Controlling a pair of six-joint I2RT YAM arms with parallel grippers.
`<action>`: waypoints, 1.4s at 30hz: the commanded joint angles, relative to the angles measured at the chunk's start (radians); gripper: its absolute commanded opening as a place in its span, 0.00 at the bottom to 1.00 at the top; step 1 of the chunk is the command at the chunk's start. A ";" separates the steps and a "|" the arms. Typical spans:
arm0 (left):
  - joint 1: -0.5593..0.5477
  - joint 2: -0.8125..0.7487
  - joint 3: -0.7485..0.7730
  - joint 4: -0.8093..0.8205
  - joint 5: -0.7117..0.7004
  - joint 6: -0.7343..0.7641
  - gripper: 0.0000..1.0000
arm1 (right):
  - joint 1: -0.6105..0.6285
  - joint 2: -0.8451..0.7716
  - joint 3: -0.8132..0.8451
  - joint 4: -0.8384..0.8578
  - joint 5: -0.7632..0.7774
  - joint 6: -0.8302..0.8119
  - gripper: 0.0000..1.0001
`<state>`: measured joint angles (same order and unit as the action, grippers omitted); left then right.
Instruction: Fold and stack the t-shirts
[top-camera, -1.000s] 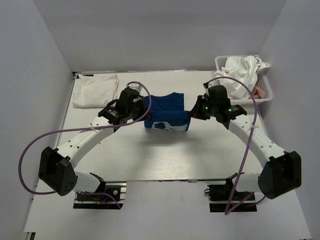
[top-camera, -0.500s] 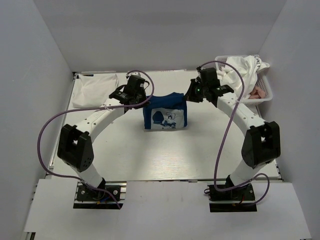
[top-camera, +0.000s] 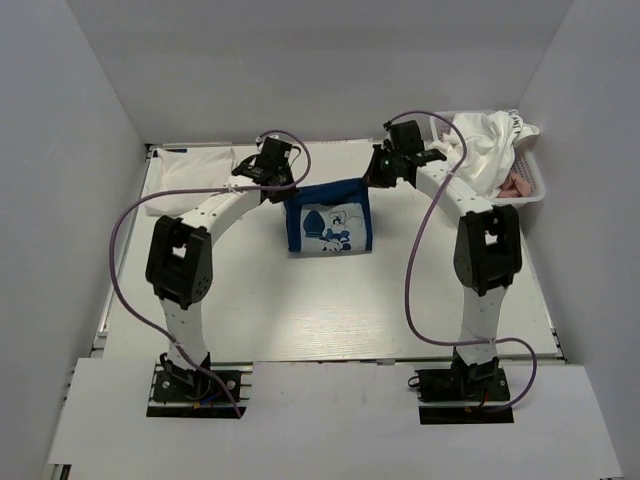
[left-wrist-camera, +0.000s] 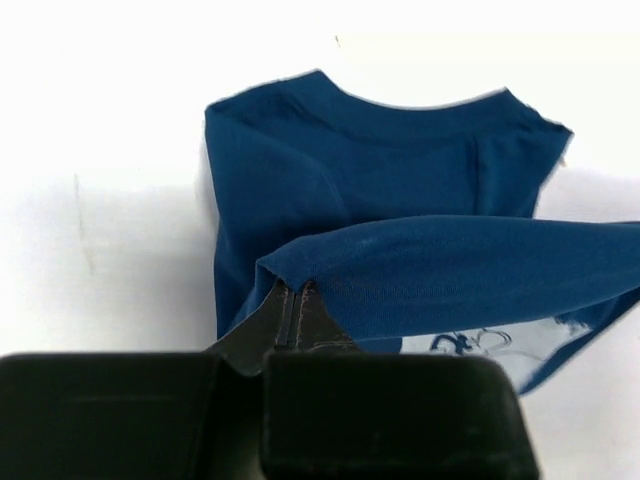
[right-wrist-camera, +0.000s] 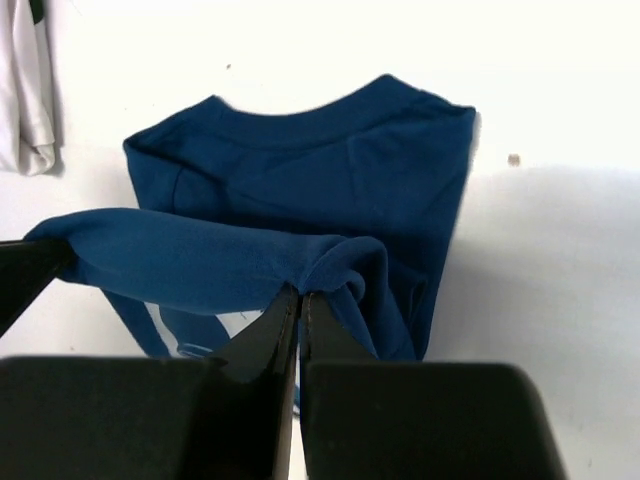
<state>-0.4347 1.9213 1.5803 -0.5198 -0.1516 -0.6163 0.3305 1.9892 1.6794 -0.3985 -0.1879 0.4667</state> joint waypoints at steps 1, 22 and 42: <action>0.033 0.044 0.101 -0.025 -0.008 0.029 0.00 | -0.027 0.095 0.145 0.007 -0.034 -0.036 0.00; 0.045 -0.068 -0.114 0.290 0.550 0.262 1.00 | -0.004 -0.023 -0.109 0.179 -0.266 -0.077 0.90; 0.174 0.492 0.281 0.270 0.590 0.159 1.00 | -0.053 0.496 0.164 0.570 -0.286 0.228 0.90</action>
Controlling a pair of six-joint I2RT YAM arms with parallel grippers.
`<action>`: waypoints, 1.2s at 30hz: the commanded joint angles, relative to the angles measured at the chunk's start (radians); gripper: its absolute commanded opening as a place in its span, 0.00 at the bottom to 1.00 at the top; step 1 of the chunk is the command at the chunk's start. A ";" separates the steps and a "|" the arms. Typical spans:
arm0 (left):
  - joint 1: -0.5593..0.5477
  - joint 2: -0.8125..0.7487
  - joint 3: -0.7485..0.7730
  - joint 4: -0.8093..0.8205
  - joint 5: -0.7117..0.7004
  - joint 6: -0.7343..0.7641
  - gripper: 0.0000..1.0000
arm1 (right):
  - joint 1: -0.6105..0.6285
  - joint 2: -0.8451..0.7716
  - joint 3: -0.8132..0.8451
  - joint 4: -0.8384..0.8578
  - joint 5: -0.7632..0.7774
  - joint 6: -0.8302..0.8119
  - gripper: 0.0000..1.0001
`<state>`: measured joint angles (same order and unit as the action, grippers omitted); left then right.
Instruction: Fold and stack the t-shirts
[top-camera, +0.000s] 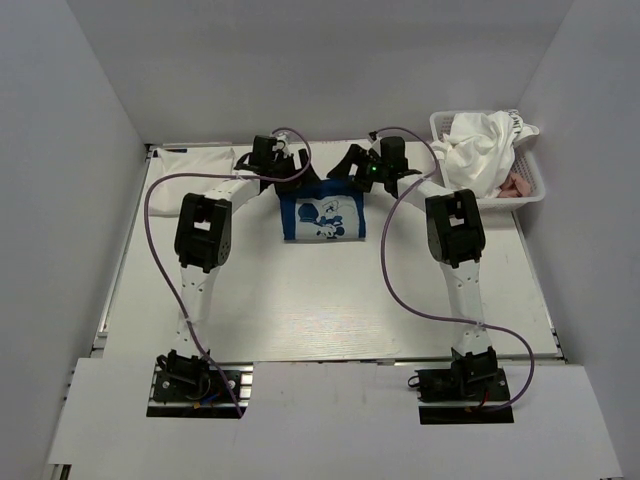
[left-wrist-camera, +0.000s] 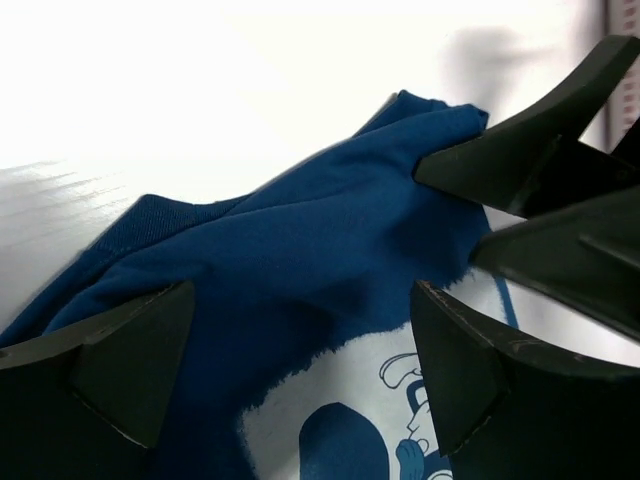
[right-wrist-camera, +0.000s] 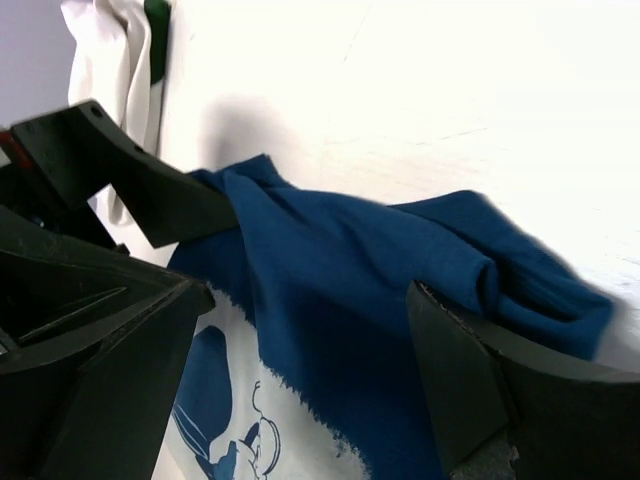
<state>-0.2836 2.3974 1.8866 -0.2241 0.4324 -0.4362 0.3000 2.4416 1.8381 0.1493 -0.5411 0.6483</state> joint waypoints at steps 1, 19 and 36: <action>0.033 0.005 -0.036 -0.014 0.006 -0.021 1.00 | -0.025 0.040 0.004 0.021 0.073 0.039 0.90; 0.054 -0.303 -0.099 -0.161 -0.106 0.093 1.00 | -0.006 -0.413 -0.158 -0.110 0.112 -0.191 0.90; 0.026 -0.294 -0.442 -0.132 -0.155 0.063 0.91 | -0.009 -0.848 -0.648 -0.119 0.135 -0.322 0.90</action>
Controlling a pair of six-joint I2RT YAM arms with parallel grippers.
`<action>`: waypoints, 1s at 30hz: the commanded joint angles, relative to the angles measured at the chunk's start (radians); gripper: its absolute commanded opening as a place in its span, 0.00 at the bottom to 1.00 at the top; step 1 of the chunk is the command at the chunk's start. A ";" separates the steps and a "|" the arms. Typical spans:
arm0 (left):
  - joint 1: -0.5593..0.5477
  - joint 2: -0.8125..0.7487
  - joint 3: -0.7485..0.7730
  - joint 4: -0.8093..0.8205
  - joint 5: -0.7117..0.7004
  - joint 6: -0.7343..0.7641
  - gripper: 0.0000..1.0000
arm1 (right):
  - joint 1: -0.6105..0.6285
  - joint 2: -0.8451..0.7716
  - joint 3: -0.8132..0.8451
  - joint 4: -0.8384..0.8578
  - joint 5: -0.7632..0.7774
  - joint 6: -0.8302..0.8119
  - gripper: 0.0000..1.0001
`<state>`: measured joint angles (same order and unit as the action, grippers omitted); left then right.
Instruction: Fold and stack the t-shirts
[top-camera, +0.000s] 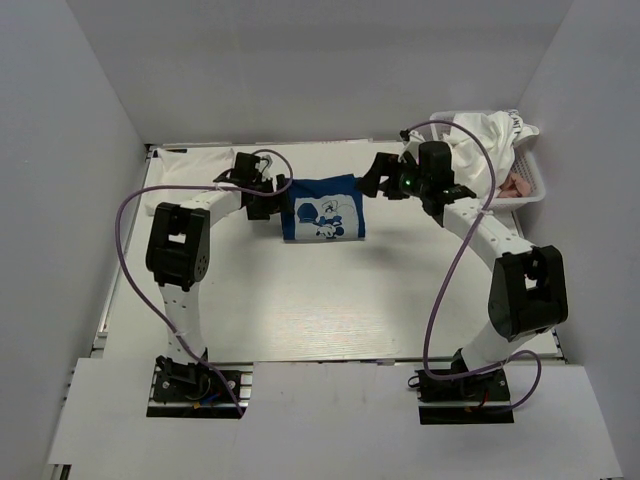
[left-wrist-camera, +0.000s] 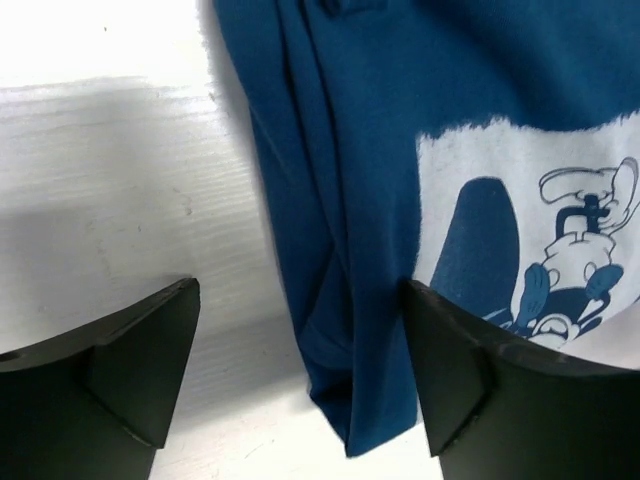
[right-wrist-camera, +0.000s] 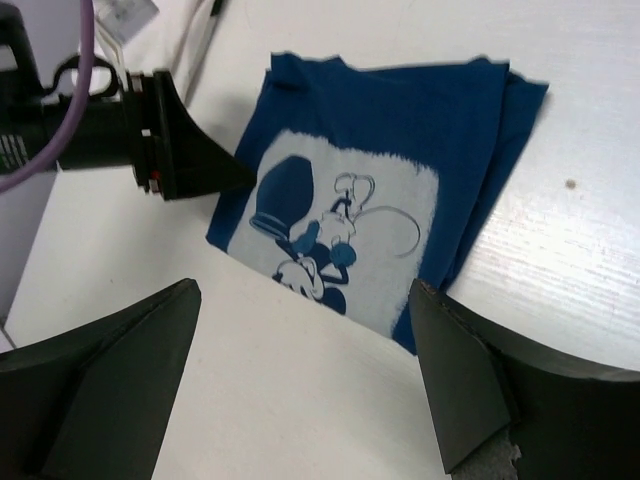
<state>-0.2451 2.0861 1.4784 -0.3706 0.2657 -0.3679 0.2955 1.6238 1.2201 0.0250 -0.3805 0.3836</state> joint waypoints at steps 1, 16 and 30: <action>-0.013 0.047 -0.009 0.015 0.012 -0.005 0.89 | -0.004 -0.033 -0.037 0.003 -0.028 -0.057 0.90; -0.083 0.218 0.150 -0.095 -0.130 0.023 0.03 | -0.009 -0.116 -0.185 0.018 0.017 -0.054 0.90; -0.065 0.016 0.273 -0.185 -0.431 0.435 0.00 | -0.006 -0.292 -0.375 0.084 0.101 -0.081 0.90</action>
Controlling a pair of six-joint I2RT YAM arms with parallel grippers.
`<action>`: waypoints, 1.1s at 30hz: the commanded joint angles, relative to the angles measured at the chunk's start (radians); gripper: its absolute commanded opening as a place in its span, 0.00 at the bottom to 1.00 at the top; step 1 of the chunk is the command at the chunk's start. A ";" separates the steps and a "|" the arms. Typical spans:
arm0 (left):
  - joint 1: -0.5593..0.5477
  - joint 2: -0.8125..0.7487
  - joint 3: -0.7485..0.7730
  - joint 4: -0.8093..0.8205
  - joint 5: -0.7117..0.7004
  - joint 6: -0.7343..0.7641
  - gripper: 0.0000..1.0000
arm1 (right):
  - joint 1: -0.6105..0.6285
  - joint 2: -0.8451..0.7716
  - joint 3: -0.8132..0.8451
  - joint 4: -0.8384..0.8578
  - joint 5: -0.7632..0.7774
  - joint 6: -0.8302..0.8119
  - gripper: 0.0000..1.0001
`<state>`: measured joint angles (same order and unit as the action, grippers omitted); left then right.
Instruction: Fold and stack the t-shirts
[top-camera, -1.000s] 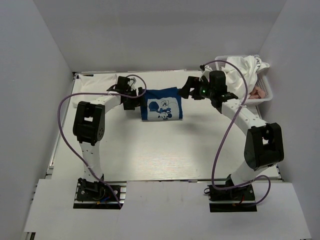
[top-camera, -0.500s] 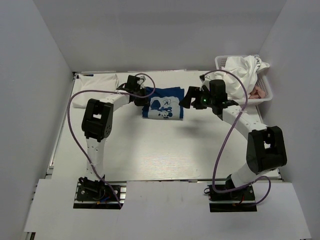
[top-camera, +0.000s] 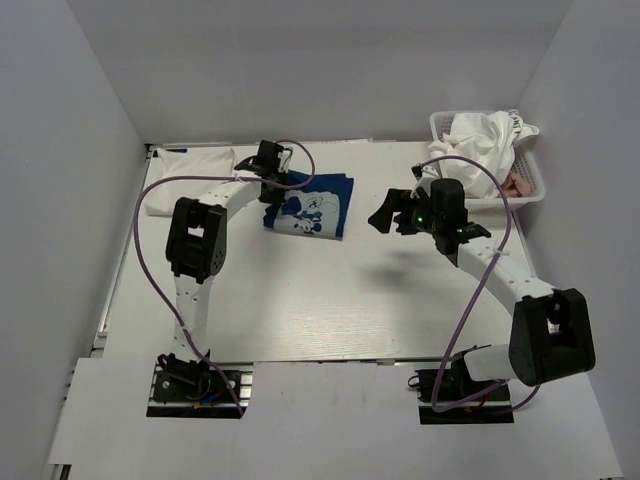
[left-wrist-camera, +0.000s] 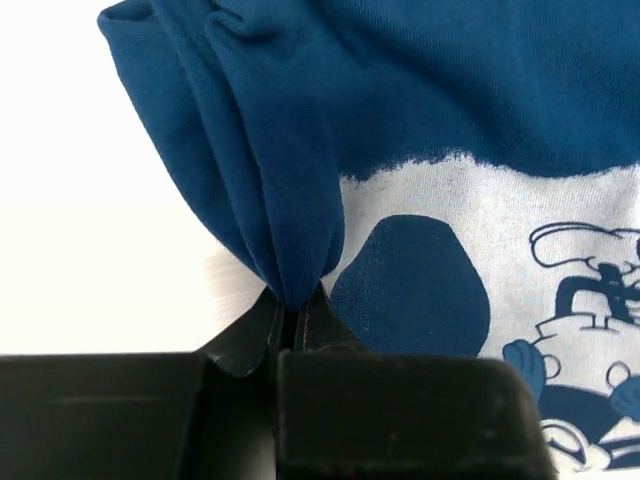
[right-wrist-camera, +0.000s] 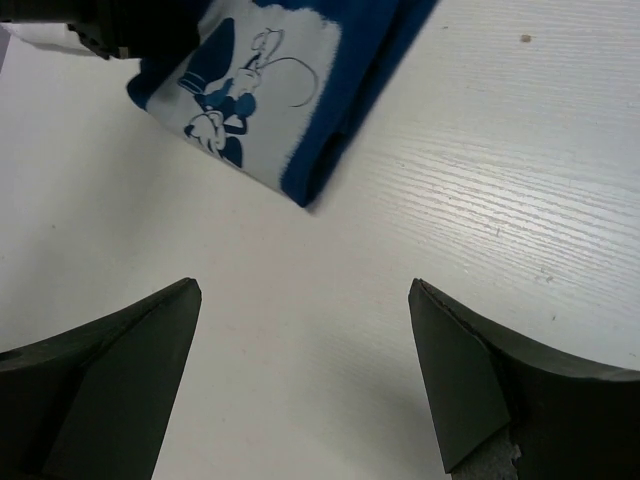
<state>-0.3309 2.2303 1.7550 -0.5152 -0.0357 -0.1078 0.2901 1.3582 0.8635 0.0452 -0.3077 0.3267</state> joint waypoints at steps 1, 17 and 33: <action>0.021 -0.139 -0.003 -0.040 -0.182 0.197 0.00 | -0.003 -0.033 -0.035 0.065 0.033 -0.025 0.90; 0.084 -0.184 0.139 -0.028 -0.474 0.416 0.00 | -0.002 0.058 -0.106 0.102 -0.005 0.043 0.90; 0.164 -0.260 0.281 -0.091 -0.484 0.418 0.00 | -0.006 -0.005 -0.164 0.068 0.073 0.081 0.90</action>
<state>-0.1608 2.0991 1.9713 -0.5957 -0.5133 0.3225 0.2890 1.3861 0.7048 0.1032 -0.2539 0.3931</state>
